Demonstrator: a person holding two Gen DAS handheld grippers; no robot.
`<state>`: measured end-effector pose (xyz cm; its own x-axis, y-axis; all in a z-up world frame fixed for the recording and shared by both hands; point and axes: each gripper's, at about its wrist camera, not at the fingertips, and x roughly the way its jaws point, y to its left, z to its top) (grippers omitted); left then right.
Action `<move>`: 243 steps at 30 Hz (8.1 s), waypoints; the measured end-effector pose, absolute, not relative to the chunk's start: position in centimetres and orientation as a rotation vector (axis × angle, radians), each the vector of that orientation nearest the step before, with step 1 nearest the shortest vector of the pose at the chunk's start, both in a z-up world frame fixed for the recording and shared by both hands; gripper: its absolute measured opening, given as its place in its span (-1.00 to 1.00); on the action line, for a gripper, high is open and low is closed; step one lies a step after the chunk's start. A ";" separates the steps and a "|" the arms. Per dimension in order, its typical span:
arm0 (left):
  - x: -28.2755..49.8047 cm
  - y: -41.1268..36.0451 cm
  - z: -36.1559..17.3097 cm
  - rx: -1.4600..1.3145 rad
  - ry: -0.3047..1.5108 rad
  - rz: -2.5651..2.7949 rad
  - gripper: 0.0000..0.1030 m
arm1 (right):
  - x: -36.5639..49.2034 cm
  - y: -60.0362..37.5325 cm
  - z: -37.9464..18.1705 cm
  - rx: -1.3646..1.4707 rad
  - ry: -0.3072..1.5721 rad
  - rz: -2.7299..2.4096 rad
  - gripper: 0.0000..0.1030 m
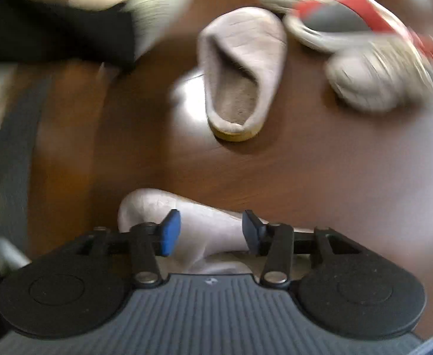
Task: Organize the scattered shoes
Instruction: 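Carry the beige slipper beside the white sneaker pair and release it, then lift the open right gripper and move it to the second beige slipper, then grasp the second beige quilted slipper by its heel with the right gripper, then set the slipper beside the first beige slipper and open the right gripper, then move the open right gripper to a white pink-lined mesh sneaker, then grasp the white pink-lined sneaker by its heel collar with the right gripper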
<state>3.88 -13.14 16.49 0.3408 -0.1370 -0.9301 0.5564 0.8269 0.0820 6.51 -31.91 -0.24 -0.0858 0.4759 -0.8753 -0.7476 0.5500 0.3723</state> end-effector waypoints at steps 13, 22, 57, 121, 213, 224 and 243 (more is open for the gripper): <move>0.6 -10.7 4.8 0.406 1.188 -0.725 0.81 | 2.3 -30.3 -8.9 0.085 1.253 0.400 -0.62; 0.0 -9.2 4.6 0.395 1.048 -0.754 0.81 | -2.0 -26.8 -6.9 -0.416 1.248 0.572 -0.65; -3.1 1.2 4.2 0.301 1.058 -0.579 0.81 | 0.6 -15.9 -2.6 -0.331 0.914 0.645 -0.61; -5.9 -10.8 -7.5 0.565 1.264 -0.997 -0.22 | -6.4 -25.3 -5.7 0.173 1.134 0.218 -0.59; 14.1 -5.8 3.4 0.276 1.050 -0.471 0.12 | 27.2 -25.0 -1.8 -0.278 0.896 0.488 -0.17; 21.8 -1.8 0.6 0.309 0.967 -0.312 0.11 | 33.9 -19.7 -6.2 -0.339 0.939 0.499 -0.47; 5.5 7.9 3.3 0.208 1.017 -0.379 0.12 | 15.6 -14.6 1.2 0.120 1.101 0.642 -0.81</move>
<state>5.48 7.93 3.31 0.4689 -0.2115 -0.8576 0.4021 0.9156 -0.0060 15.62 -14.57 1.17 0.2926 0.5383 -0.7903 -0.4229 0.8141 0.3979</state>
